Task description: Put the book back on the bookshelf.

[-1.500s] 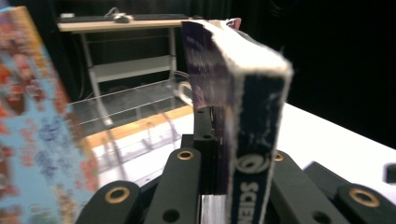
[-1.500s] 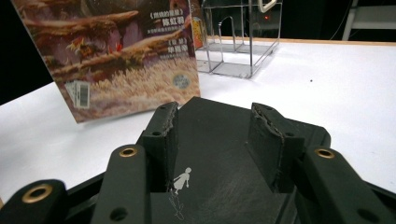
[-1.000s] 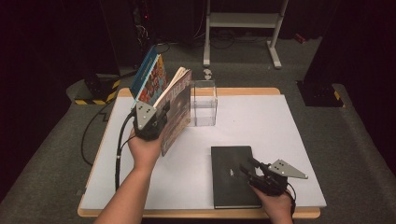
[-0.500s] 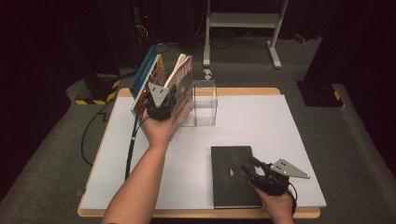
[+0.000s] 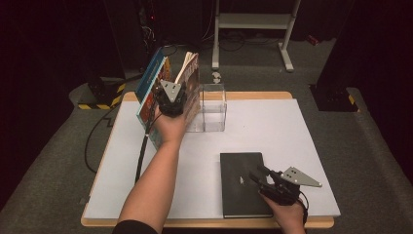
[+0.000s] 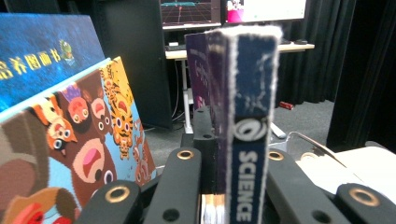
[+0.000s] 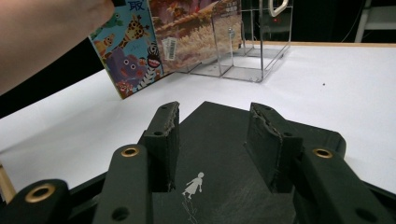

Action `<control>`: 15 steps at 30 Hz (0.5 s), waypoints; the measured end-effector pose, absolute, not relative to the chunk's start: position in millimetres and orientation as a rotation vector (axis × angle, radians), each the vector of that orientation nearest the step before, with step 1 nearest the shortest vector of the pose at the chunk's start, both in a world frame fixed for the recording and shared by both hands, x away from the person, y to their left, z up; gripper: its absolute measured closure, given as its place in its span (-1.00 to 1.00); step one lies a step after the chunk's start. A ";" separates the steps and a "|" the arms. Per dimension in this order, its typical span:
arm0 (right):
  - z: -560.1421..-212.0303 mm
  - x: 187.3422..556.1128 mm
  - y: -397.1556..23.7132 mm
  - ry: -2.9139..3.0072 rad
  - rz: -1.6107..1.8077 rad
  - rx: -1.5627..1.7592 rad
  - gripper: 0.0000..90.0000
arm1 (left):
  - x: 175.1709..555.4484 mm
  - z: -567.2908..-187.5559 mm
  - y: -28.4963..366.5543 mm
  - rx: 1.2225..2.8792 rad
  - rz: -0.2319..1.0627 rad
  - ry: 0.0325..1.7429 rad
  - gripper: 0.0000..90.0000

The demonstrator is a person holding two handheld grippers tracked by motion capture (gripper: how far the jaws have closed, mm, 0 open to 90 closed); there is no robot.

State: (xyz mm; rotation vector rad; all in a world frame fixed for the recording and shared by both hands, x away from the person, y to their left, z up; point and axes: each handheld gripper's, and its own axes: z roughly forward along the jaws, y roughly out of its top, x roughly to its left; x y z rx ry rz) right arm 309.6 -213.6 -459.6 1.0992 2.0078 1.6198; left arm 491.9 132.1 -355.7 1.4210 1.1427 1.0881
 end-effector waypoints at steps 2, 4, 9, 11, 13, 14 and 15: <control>-459.7 309.8 -213.8 2.008 1.629 1.102 0.19 | 493.6 -359.2 131.2 1.421 1.091 1.145 0.86; -459.6 309.8 -213.7 2.006 1.634 1.104 0.19 | 494.9 -362.3 131.4 1.419 1.094 1.144 0.86; -459.2 308.1 -212.3 2.005 1.656 1.098 0.20 | 493.1 -366.0 132.0 1.421 1.115 1.129 0.85; -458.7 307.5 -210.9 2.008 1.656 1.091 0.20 | 491.1 -367.5 132.2 1.419 1.122 1.129 0.84; -459.5 307.6 -209.0 2.018 1.655 1.089 0.20 | 489.0 -368.7 131.8 1.426 1.138 1.128 0.82; -459.8 307.6 -208.2 2.022 1.653 1.092 0.20 | 488.2 -369.2 132.2 1.429 1.141 1.128 0.81; -460.4 307.8 -207.7 2.026 1.652 1.089 0.20 | 487.6 -369.7 132.8 1.430 1.142 1.132 0.81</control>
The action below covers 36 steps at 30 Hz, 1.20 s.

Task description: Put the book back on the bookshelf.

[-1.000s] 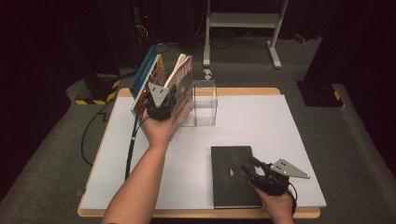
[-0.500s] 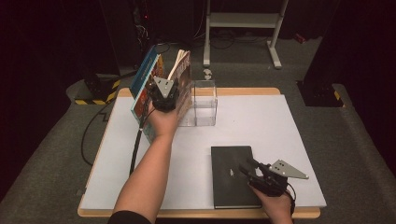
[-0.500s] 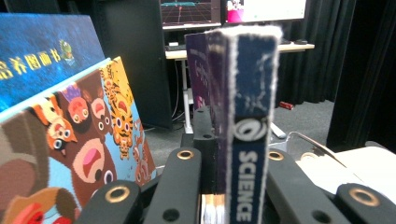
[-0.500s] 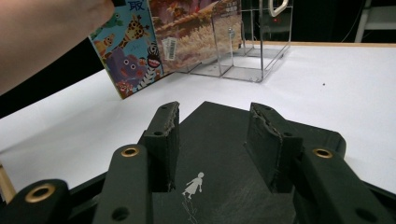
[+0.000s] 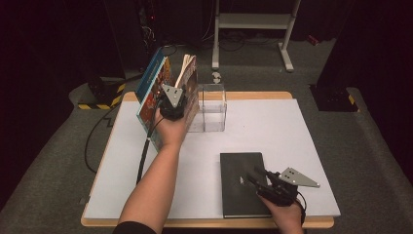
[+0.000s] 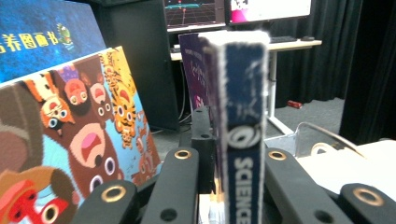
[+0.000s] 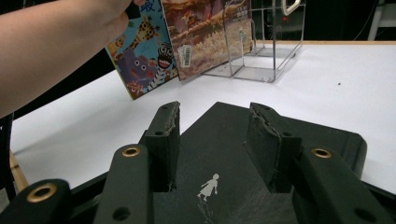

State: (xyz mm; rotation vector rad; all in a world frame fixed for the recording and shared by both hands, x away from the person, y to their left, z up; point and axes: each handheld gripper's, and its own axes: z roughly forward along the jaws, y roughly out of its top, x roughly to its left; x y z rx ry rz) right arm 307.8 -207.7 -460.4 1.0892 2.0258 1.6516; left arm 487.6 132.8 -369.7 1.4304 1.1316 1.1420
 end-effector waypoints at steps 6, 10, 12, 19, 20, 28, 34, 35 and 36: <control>-460.8 307.7 -205.1 2.034 1.650 1.081 0.20 | 485.9 -371.6 136.4 1.433 1.102 1.146 0.62; -461.2 307.9 -204.6 2.040 1.644 1.077 0.19 | 483.3 -374.3 136.0 1.450 1.086 1.162 0.46; -461.4 308.2 -204.4 2.041 1.644 1.078 0.19 | 482.7 -376.4 136.1 1.460 1.067 1.174 0.40; -462.0 308.7 -202.2 2.052 1.639 1.072 0.18 | 476.4 -383.4 138.9 1.508 0.990 1.208 0.20; -462.3 308.7 -201.6 2.055 1.637 1.071 0.18 | 474.8 -383.8 139.7 1.512 0.985 1.209 0.19; -463.7 309.3 -201.0 2.068 1.598 1.063 0.16 | 456.6 -384.4 145.3 1.546 0.954 1.222 0.13; -465.2 310.9 -202.3 2.071 1.574 1.070 0.16 | 441.2 -387.5 145.0 1.555 0.938 1.204 0.13; -465.4 311.1 -202.4 2.070 1.574 1.074 0.16 | 439.3 -388.2 144.6 1.556 0.937 1.202 0.13; -465.5 311.3 -202.5 2.071 1.572 1.075 0.16 | 436.6 -389.1 144.6 1.559 0.935 1.197 0.12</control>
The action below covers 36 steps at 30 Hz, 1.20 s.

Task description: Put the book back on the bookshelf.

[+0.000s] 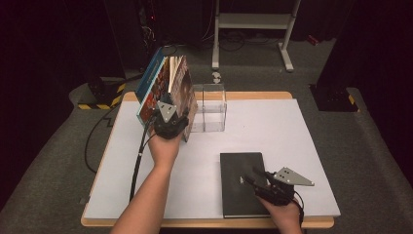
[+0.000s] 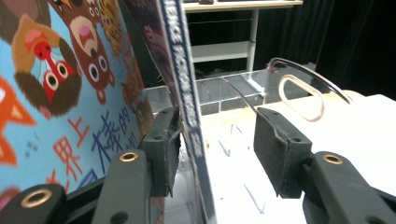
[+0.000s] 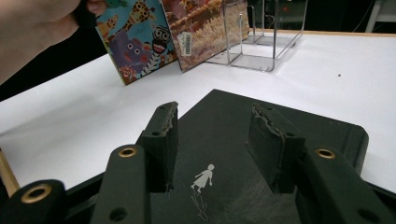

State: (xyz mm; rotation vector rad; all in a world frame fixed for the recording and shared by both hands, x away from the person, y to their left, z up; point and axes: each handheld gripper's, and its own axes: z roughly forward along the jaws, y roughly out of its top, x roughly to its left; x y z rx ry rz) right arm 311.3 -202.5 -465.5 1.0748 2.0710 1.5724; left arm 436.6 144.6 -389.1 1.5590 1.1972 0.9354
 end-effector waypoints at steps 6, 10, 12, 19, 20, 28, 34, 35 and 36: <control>-465.8 311.5 -203.6 2.071 1.552 1.066 0.15 | 418.1 -393.7 149.4 1.528 0.892 1.175 0.09; -466.5 312.5 -205.3 2.068 1.548 1.071 0.15 | 404.4 -399.1 152.4 1.530 0.878 1.154 0.06; -466.6 313.0 -206.1 2.065 1.545 1.076 0.15 | 398.5 -402.5 153.0 1.543 0.873 1.143 0.04; -468.8 314.6 -207.0 2.066 1.520 1.086 0.10 | 380.7 -424.0 154.8 1.603 0.763 1.115 0.08; -469.1 314.9 -207.2 2.069 1.514 1.085 0.10 | 378.0 -427.8 155.2 1.607 0.746 1.114 0.08; -469.7 315.6 -211.3 2.075 1.457 1.091 0.06 | 360.1 -459.7 158.4 1.692 0.625 1.062 0.09; -471.9 316.9 -219.9 2.075 1.399 1.147 -0.04 | 346.4 -476.8 153.0 1.787 0.515 1.005 0.00; -472.0 316.7 -221.3 2.076 1.381 1.157 -0.10 | 344.3 -478.9 151.8 1.798 0.511 0.995 -0.03; -472.1 316.7 -222.8 2.078 1.364 1.170 -0.13 | 342.7 -480.5 151.1 1.796 0.503 0.988 -0.08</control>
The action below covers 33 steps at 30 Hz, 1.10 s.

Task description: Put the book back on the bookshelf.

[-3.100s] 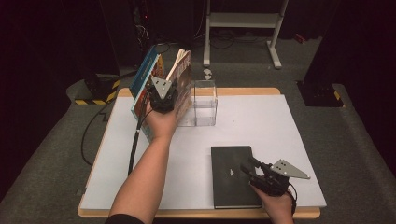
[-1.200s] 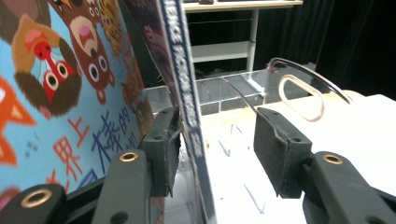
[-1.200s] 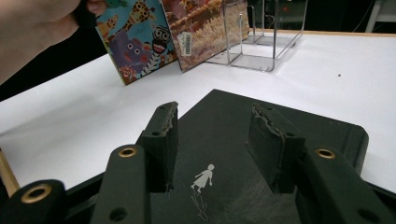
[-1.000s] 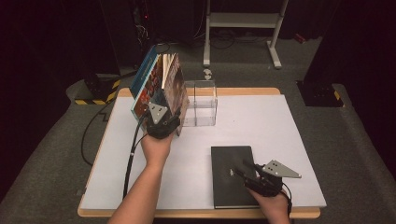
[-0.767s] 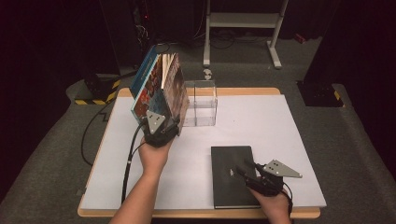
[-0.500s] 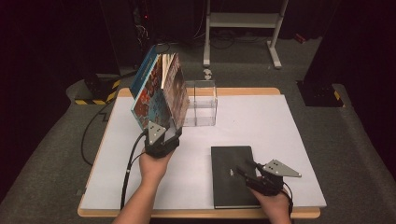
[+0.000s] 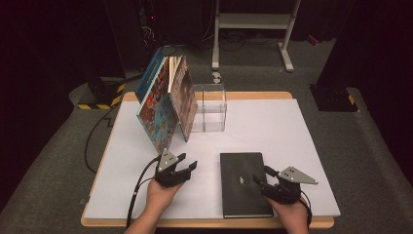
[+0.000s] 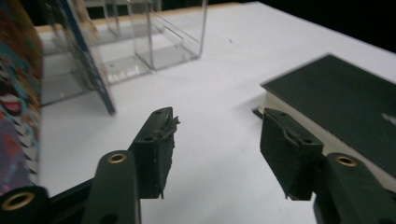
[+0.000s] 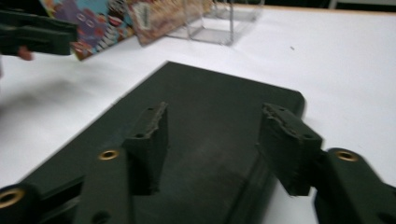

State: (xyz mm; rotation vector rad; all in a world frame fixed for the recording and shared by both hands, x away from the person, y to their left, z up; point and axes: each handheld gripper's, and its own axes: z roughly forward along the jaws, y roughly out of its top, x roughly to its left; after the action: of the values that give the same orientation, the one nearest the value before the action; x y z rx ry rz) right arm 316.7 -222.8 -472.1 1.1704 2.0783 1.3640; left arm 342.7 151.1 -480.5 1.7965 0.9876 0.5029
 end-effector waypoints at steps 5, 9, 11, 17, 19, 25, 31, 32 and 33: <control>-475.1 316.0 -233.0 2.112 1.325 1.262 -0.33 | 336.0 -493.4 147.4 1.840 0.457 0.920 -0.24; -480.0 312.8 -236.1 2.134 1.286 1.335 -0.42 | 335.8 -496.6 147.2 1.850 0.386 0.907 -0.30; -484.0 313.0 -232.8 2.170 1.277 1.350 -0.41 | 336.4 -497.0 146.9 1.853 0.373 0.902 -0.34; -486.7 314.7 -226.0 2.226 1.263 1.353 -0.37 | 334.2 -494.7 147.4 1.859 0.354 0.840 -0.45; -486.4 316.2 -225.5 2.222 1.258 1.357 -0.36 | 331.7 -494.5 148.0 1.843 0.315 0.853 -0.45; -485.9 323.9 -209.5 2.237 1.257 1.304 -0.28 | 317.7 -496.1 137.3 1.833 0.179 0.828 -0.30; -485.6 330.0 -184.7 2.303 1.268 1.229 -0.28 | 311.7 -503.2 126.9 1.861 0.150 0.858 -0.35; -485.6 330.4 -182.4 2.308 1.269 1.220 -0.28 | 312.2 -503.9 127.0 1.859 0.129 0.861 -0.36; -485.6 330.5 -181.1 2.312 1.270 1.216 -0.28 | 313.3 -504.9 126.5 1.854 0.099 0.871 -0.37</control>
State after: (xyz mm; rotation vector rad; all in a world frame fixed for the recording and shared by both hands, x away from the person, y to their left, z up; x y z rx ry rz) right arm 330.5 -181.1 -485.6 1.2164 2.3117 1.2700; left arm 313.3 126.5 -504.9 1.8535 0.8714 0.0994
